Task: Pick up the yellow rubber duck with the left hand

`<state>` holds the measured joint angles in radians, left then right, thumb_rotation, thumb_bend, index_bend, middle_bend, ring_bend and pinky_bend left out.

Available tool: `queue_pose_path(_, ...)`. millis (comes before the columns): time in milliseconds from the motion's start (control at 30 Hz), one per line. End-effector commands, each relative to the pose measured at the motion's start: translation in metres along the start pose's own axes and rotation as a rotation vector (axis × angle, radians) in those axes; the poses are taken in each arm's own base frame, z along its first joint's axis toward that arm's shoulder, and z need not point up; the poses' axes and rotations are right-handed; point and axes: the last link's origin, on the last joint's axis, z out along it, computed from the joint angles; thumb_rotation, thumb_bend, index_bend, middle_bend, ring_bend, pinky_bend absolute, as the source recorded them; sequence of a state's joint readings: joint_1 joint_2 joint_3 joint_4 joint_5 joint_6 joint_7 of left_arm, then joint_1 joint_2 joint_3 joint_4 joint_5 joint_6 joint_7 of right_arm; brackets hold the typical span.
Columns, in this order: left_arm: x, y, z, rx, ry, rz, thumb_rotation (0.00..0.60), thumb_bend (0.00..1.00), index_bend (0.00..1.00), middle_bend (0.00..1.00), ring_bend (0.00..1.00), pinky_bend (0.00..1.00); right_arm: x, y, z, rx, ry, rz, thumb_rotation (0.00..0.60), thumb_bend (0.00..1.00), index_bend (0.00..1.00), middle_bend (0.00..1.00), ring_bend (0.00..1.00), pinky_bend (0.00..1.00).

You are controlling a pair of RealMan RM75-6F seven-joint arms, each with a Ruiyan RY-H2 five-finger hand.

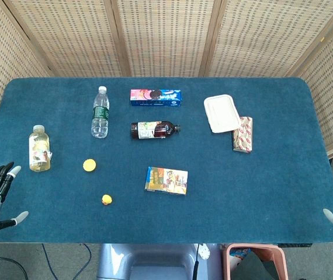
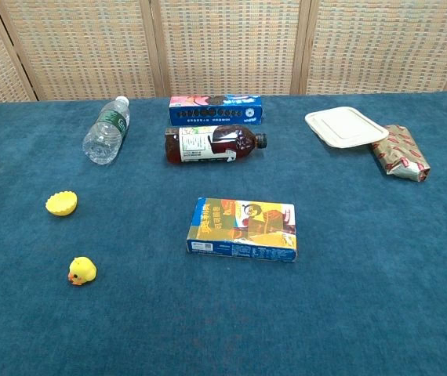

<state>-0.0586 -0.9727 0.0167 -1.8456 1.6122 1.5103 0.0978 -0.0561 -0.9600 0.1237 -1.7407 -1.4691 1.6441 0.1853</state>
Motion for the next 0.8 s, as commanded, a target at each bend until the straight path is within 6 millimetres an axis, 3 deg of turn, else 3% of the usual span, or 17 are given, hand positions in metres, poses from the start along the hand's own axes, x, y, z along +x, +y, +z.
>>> queue_pose_path(33, -0.001, 0.000, 0.001, -0.001, -0.008, 0.001, 0.600, 0.00, 0.00, 0.00, 0.00, 0.00, 0.000, 0.000, 0.000, 0.000, 0.000, 0.000, 0.600, 0.00, 0.00, 0.00, 0.00, 0.00)
queue_pose_path(233, -0.009, 0.007, 0.010, -0.042, -0.042, 0.018, 0.600, 0.00, 0.00, 0.00, 0.00, 0.00, 0.001, 0.000, -0.001, 0.001, 0.002, 0.004, 0.600, 0.00, 0.00, 0.00, 0.00, 0.00)
queue_pose_path(433, -0.039, 0.041, 0.054, -0.263, -0.142, 0.089, 0.600, 0.00, 0.01, 0.00, 0.00, 0.00, 0.001, 0.004, 0.001, -0.017, 0.002, 0.008, 0.600, 0.00, 0.00, 0.00, 0.00, 0.00)
queue_pose_path(600, -0.075, 0.069, 0.088, -0.415, -0.246, 0.166, 0.600, 0.02, 0.22, 0.00, 0.00, 0.00, 0.000, 0.007, 0.004, -0.035, -0.002, 0.006, 0.600, 0.00, 0.00, 0.00, 0.00, 0.00)
queue_pose_path(800, -0.108, 0.086, 0.107, -0.458, -0.318, 0.212, 0.600, 0.13, 0.34, 0.00, 0.00, 0.00, -0.002, 0.012, 0.008, -0.058, -0.011, 0.003, 0.600, 0.00, 0.00, 0.00, 0.00, 0.00)
